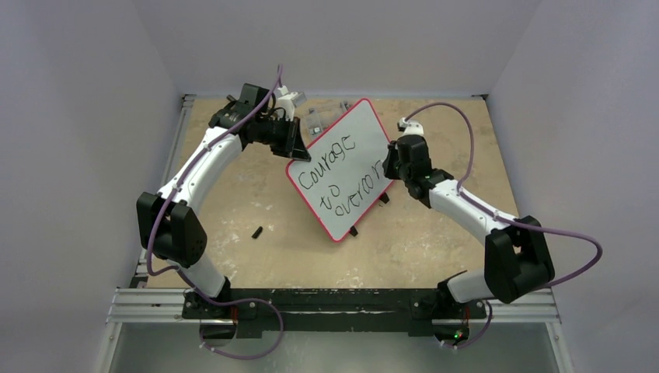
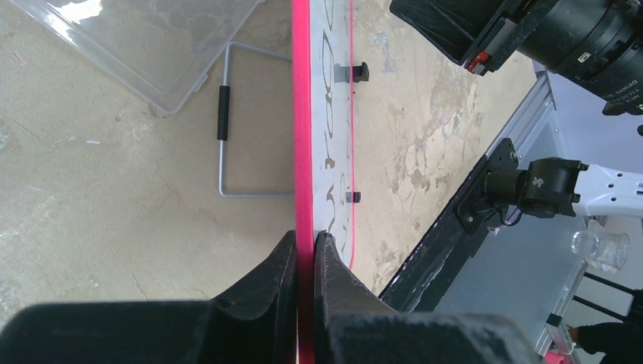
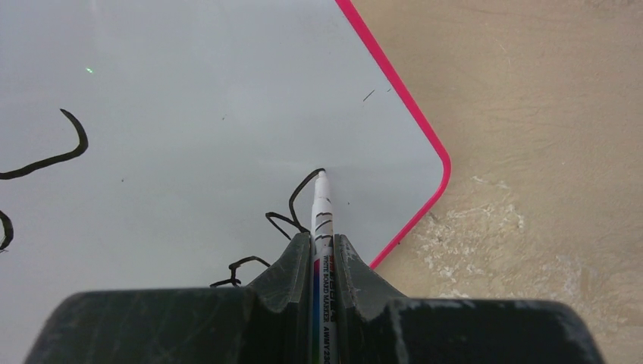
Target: Write a sentence on the whiteboard
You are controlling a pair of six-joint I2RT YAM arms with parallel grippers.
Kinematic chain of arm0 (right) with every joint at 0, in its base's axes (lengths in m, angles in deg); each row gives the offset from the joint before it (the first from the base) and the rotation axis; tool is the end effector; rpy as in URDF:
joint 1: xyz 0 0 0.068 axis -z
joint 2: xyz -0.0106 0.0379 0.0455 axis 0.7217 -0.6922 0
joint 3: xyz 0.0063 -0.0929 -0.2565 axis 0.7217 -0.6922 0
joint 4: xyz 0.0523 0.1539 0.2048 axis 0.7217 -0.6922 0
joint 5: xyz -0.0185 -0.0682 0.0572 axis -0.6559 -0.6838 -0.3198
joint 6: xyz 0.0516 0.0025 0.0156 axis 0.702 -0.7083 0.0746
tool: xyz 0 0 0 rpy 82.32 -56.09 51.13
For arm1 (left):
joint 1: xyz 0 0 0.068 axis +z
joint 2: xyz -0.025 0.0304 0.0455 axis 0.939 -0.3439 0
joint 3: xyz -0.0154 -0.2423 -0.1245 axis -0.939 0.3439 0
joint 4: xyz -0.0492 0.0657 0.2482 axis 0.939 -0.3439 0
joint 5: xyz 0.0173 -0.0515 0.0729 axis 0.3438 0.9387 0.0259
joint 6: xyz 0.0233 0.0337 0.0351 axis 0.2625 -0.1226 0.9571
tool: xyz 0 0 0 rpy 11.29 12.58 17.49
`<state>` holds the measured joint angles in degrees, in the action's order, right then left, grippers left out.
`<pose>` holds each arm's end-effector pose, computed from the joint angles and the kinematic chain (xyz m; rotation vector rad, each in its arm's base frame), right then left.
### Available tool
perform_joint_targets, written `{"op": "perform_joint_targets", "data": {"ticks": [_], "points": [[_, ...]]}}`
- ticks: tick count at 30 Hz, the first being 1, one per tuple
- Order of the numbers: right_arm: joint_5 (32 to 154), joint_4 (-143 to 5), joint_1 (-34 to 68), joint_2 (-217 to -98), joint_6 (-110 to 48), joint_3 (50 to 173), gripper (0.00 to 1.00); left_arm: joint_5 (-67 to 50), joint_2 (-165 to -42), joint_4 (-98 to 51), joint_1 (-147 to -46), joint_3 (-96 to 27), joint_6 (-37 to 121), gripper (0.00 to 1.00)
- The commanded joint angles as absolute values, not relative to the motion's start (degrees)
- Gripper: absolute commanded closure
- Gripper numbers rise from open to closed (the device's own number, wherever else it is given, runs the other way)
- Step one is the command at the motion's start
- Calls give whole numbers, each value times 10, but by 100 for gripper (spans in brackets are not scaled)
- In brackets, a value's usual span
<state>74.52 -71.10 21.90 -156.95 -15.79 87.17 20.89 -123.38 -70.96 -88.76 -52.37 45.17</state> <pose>0.2876 0.1223 0.2485 0.0670 2.1328 0.2724 0.3319 -0.1366 0.3360 0.5142 2.4038 -1.0170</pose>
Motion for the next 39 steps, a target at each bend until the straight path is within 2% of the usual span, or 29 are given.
{"op": "perform_joint_targets", "data": {"ticks": [1, 16, 39], "points": [[768, -691, 218, -1579, -156, 871, 100, 199, -1220, -694, -889, -536, 487, 100], [785, -685, 218, -1541, -129, 778, 100, 200, -1217, -694, -889, -536, 487, 100], [762, -701, 235, -1631, -159, 926, 100, 199, -1220, -695, -888, -536, 487, 100]]}}
